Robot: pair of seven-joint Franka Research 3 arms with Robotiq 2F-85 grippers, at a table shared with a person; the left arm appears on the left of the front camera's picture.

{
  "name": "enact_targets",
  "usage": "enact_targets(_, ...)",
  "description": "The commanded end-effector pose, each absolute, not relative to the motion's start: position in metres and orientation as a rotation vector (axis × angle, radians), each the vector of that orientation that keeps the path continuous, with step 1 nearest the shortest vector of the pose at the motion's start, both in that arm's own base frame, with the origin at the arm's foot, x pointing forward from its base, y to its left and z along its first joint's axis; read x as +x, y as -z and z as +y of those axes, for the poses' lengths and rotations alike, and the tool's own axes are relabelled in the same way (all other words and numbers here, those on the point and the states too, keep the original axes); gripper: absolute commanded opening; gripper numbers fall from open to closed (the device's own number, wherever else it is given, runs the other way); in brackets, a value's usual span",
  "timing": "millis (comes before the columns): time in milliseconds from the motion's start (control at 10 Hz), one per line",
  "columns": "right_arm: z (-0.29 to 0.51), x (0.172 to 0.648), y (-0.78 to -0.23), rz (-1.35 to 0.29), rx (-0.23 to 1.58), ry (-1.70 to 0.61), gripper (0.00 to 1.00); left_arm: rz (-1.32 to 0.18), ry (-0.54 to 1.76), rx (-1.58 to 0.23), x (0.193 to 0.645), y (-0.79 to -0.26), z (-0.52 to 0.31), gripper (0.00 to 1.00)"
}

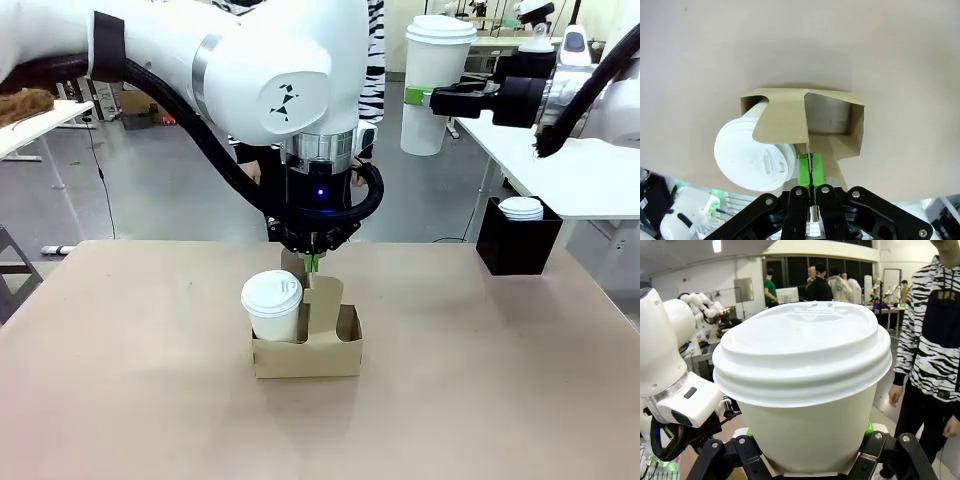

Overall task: Pour a drink into a cup and package it in a carrier.
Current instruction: Position the Cup Carrier in the center of the table, then insert the held 600 ml Paper Cup into the Cup Carrier.

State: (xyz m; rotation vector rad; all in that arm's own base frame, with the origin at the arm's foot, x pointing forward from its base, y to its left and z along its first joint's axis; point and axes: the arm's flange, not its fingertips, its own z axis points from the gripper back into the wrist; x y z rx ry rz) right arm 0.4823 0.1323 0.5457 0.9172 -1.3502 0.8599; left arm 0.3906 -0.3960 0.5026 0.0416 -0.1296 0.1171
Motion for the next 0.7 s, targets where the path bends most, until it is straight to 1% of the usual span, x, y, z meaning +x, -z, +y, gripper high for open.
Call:
enact_targets(0, 0.135, 0.484, -0.55, -1.374, 0.917, -0.874, 0.81, -0.132, -0.114, 0.045, 0.389, -0.502, -0.394, 0.01)
enact_targets(300, 0.135, 0.484, -0.55, -1.374, 0.917, -0.874, 0.81, -0.132, -0.114, 0.045, 0.389, -0.502, -0.394, 0.01)
enact_targets(400, 0.135, 0.484, -0.55, -1.374, 0.917, -0.874, 0.81, -0.13, -0.117, 0.041, 0.391, -0.503, -0.396, 0.09)
enact_targets(500, 0.135, 0.484, -0.55, -1.374, 0.917, -0.874, 0.81, -0.138, -0.067, 0.049, 0.388, -0.505, -0.391, 0.59)
enact_targets(600, 0.135, 0.484, -0.55, -1.374, 0.917, -0.874, 0.81, -0.127, -0.053, 0.036, 0.386, -0.514, -0.385, 0.67)
